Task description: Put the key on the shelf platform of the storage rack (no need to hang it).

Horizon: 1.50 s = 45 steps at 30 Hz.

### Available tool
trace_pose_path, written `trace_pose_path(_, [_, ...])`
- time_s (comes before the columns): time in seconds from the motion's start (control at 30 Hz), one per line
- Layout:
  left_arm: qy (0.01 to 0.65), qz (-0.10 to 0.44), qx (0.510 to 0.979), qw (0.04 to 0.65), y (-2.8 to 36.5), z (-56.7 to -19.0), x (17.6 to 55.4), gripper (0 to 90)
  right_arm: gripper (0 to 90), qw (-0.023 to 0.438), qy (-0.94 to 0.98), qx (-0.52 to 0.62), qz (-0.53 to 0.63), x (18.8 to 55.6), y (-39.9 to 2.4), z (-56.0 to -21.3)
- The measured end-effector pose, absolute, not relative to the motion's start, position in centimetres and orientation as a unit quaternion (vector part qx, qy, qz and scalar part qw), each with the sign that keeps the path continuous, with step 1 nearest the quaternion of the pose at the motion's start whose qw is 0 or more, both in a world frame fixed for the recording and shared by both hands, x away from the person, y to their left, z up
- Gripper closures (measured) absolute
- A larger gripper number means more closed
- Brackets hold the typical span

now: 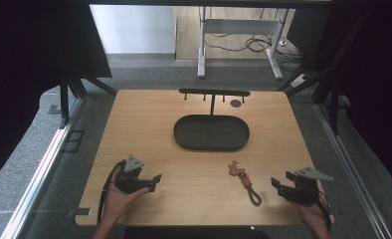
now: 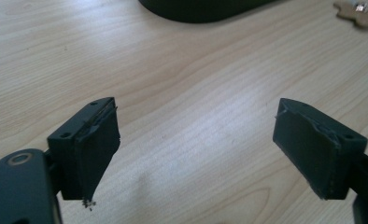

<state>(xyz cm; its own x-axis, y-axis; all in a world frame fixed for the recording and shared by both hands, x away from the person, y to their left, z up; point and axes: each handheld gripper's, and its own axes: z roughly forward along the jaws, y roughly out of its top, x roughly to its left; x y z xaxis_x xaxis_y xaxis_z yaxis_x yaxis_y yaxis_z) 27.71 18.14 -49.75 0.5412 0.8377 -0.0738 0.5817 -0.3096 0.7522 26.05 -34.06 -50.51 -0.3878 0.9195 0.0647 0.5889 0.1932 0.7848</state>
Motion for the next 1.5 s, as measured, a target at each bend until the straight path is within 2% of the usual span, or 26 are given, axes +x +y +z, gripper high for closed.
trace_pose_path(0.3, [0.449,0.152,0.796,0.377,18.0,-49.6,27.9,16.8,34.0,0.190,0.766,0.496,0.362,27.0,-34.1,-50.0])
trace_pose_path(0.4, [0.448,0.152,0.801,0.367,17.5,-49.8,27.6,17.5,34.1,0.170,0.766,0.499,0.367,26.7,-34.4,-50.1])
trace_pose_path(0.6, [0.453,0.136,0.799,0.370,17.7,-50.0,26.7,17.6,33.8,0.159,0.767,0.506,0.362,26.4,-34.6,-50.2])
trace_pose_path(0.87, [0.446,0.145,0.797,0.381,18.6,-49.2,25.9,18.4,34.4,0.159,0.796,0.476,0.339,27.9,-31.6,-47.7])
trace_pose_path(1.1, [0.439,0.135,0.809,0.366,18.6,-49.9,26.0,18.7,35.1,0.134,0.812,0.473,0.316,29.3,-30.4,-46.1])
trace_pose_path(1.5, [0.441,0.147,0.805,0.369,18.8,-48.9,25.0,18.7,35.5,0.096,0.855,0.446,0.248,30.8,-26.3,-45.5])
